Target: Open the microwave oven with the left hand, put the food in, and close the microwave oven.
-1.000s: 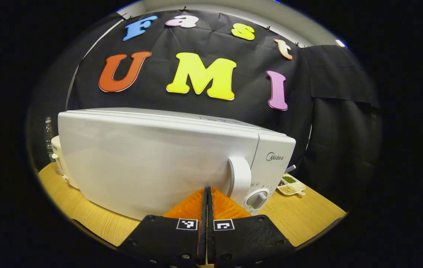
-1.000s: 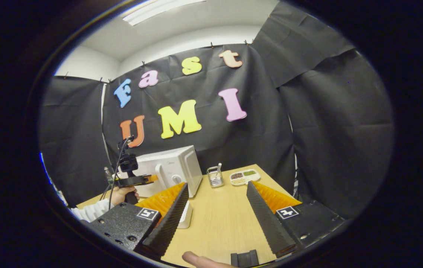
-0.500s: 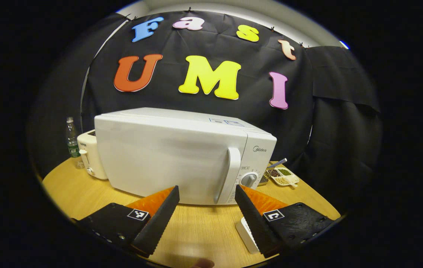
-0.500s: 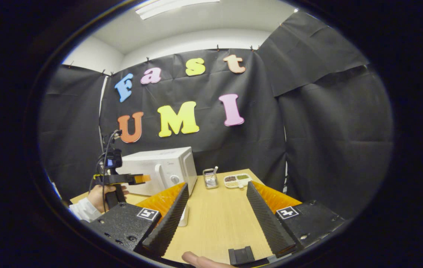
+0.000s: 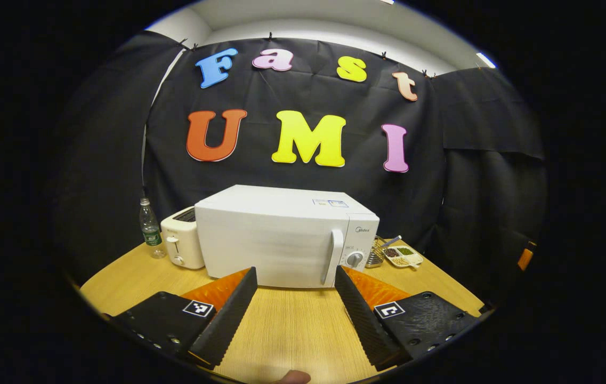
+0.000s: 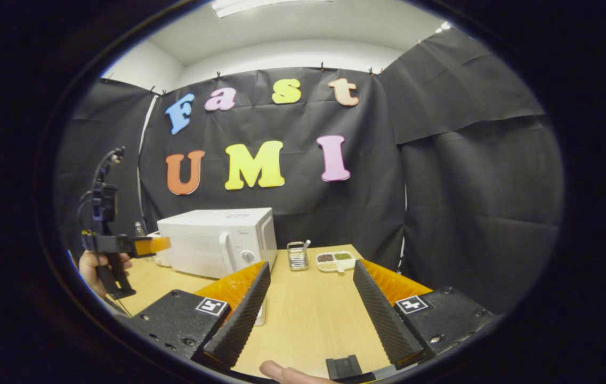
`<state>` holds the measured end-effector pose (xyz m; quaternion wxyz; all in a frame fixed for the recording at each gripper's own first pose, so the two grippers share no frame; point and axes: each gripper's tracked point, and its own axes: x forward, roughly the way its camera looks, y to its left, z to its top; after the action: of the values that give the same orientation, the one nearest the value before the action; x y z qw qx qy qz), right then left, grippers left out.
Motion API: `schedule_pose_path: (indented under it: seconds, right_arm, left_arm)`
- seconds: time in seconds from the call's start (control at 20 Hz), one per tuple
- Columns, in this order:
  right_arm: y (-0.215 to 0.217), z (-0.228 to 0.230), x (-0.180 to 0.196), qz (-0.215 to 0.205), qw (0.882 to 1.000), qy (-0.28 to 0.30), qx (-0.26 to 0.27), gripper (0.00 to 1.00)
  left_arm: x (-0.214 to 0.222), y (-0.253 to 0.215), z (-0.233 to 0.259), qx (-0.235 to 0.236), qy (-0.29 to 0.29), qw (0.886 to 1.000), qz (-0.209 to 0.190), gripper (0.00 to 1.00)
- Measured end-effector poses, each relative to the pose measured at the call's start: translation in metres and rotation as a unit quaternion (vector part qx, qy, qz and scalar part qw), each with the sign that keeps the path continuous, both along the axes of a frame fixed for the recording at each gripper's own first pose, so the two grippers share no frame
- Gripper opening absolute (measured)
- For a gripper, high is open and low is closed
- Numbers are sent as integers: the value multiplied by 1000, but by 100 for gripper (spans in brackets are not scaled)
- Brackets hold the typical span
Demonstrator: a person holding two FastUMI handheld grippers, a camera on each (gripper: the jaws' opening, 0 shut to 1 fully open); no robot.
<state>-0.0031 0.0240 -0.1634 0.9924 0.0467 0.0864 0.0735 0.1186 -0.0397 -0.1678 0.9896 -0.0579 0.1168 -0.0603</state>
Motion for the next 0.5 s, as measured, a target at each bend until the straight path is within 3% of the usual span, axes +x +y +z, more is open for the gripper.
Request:
schedule_pose_path:
  seconds: [0.3, 0.5]
  right_arm:
    - [1, 30, -4, -10, 1000, -14, 2, 100]
    - [5, 49, -17, -8, 1000, -27, 2, 100]
  left_arm:
    - [-79, 36, 63, 46, -58, 997, 30, 93]
    - [-127, 43, 94, 49, -95, 993, 42, 93]
